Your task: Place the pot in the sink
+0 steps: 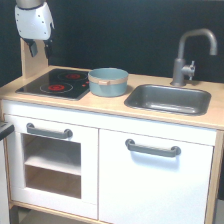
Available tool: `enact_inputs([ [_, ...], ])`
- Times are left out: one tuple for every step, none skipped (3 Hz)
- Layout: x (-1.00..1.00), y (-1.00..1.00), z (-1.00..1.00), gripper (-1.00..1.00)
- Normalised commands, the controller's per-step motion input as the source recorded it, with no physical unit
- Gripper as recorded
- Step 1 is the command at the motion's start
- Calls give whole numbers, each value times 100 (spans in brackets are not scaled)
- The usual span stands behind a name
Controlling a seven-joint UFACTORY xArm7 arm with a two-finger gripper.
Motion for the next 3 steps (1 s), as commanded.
enact_inputs([
  [76,-10,20,99],
  [86,-11,23,99],
  [89,-5,14,99],
])
